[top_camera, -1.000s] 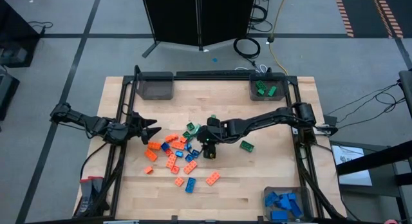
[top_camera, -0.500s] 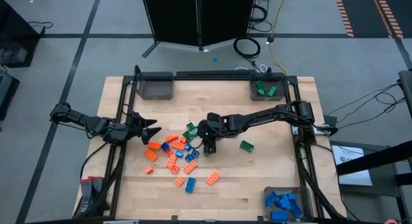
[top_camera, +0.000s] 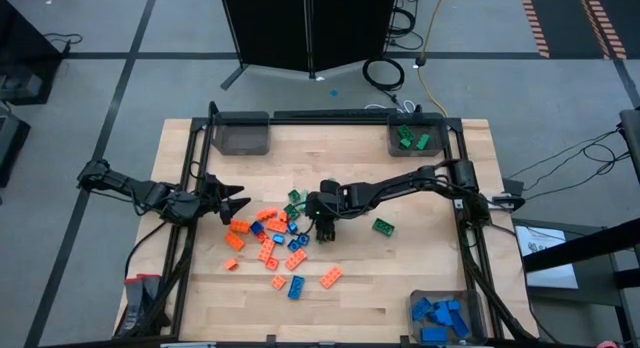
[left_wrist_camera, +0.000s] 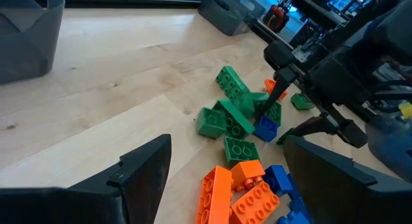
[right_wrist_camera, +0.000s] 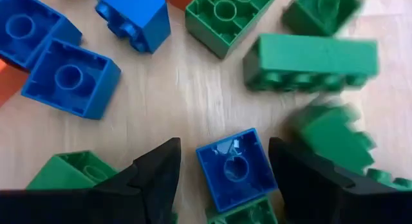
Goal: Sort blocks
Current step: Put the blue game piece into the bottom black bin
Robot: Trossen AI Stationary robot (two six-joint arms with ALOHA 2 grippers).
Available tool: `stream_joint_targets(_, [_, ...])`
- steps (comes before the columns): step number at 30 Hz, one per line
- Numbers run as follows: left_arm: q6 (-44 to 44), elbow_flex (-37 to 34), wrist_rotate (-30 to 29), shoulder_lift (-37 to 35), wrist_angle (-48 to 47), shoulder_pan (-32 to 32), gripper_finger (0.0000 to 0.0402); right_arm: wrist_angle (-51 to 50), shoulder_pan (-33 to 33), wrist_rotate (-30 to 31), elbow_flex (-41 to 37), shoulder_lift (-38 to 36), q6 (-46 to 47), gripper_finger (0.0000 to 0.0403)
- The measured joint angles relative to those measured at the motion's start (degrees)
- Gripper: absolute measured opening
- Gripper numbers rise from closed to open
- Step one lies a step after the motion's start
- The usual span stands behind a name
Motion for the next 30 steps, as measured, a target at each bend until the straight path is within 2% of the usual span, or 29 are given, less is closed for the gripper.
stream_joint_targets(9, [-0.05,-0.02,-0.03,0.48,0.02,0.00,0.0303,-1.82,-0.71,0.06,0.02,1.38,0.60,0.0221])
stream_joint_targets(14, [-0.09,-0.02,-0.02,0.78,0.00,0.00,0.0303,-2.69,-0.72,-2.73,0.24,2.19,0.26,0.0180])
stream_joint_targets(18, [-0.14,-0.04,0.02,1.02,0.04,0.00,0.0303,-2.71,-0.57,-2.30,0.16,1.76,0.68,0.0121])
stream_joint_targets(24, [-0.15,-0.04,0.11,1.25,0.00,0.00,0.0303,-3.82,-1.07,-2.64,1.03,0.39,2.16,0.0120])
stream_joint_targets(30, [-0.33,-0.04,0.13,1.27,0.00,0.00,0.0303,-10.54,-0.98,-2.57,8.67,-2.07,2.47,0.0120])
